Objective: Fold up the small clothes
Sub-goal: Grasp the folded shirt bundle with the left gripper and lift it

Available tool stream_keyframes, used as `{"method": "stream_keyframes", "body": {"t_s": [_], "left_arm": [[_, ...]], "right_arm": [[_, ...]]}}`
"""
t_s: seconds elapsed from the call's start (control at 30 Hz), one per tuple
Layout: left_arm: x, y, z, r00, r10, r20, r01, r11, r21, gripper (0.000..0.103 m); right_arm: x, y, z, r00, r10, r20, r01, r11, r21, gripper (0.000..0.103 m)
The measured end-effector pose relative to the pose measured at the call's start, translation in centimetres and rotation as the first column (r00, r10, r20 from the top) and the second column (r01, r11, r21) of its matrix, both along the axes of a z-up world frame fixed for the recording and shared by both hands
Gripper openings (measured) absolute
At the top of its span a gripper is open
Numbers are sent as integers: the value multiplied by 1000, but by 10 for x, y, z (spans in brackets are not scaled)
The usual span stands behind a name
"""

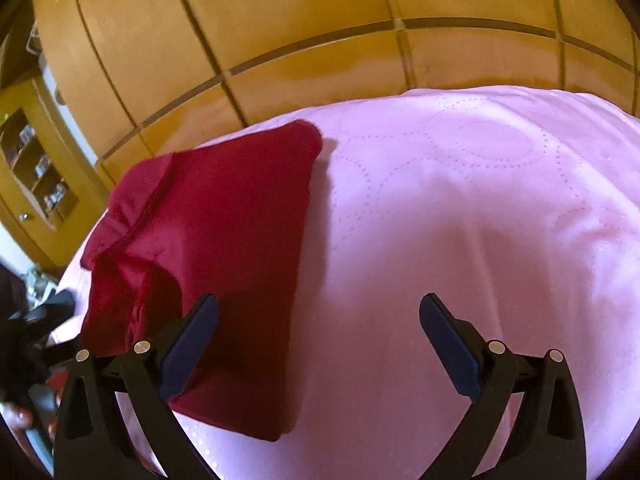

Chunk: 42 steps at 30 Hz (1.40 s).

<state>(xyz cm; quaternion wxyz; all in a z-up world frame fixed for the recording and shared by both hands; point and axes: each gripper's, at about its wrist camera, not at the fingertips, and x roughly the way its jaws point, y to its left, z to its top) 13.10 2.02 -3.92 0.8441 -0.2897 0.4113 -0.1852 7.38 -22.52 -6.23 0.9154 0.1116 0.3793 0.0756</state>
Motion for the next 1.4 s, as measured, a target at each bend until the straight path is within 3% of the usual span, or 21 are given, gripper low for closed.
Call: {"method": "stream_keyframes", "body": {"t_s": [0.07,0.1,0.13,0.17,0.3,0.4,0.53,0.63,0.73,0.83,0.93,1.13,1.3,1.4], "left_arm": [[12,-8,-2,999,-27,-42,27,1000,10,52],[15,-8,-2,998,-28,-54,28,1000,11,41],[16,-7,-2,998,-28,-63,27,1000,-2,20],[17,-2,2,998,-24,-64,22,999,-29,15],[4,27,25,1000,-19,-12,17,992,-122,12],[-7,47,28,1000,-22,-18,19,990,-137,11],[-13,64,0,996,2,-85,-11,995,-100,11],[-10,71,-37,986,20,-166,-33,997,-74,12],[-12,71,-49,991,14,-134,-27,995,-93,14],[-18,70,-47,995,27,-93,-34,996,-83,16],[-23,67,-47,997,40,-61,-44,996,-78,19],[-21,50,-47,999,34,-12,-34,999,-11,21],[-16,43,-47,999,35,-11,-35,999,1,22],[-8,44,-47,999,35,-15,-34,999,17,22]], "right_arm": [[1,7,0,1000,10,4,-10,1000,-17,99],[2,13,-1,1000,18,6,-18,999,-33,99],[5,22,-3,1000,26,5,-26,998,-59,99],[8,25,-3,1000,30,6,-30,997,-74,99],[6,41,-4,997,83,4,-81,980,-183,99],[6,48,-9,989,145,-7,-145,976,-163,99],[5,60,-18,983,183,-29,-185,965,-185,99],[5,62,-27,983,180,-28,-182,966,-182,100],[-2,59,-30,981,191,18,-185,966,-182,100],[-2,56,-28,982,190,4,-187,968,-169,100],[1,54,-15,982,184,-29,-187,969,-165,100],[9,50,24,984,156,80,-142,976,-166,100],[45,78,48,976,177,126,-139,955,-263,100],[74,100,48,976,176,130,-121,930,-347,100]]}}
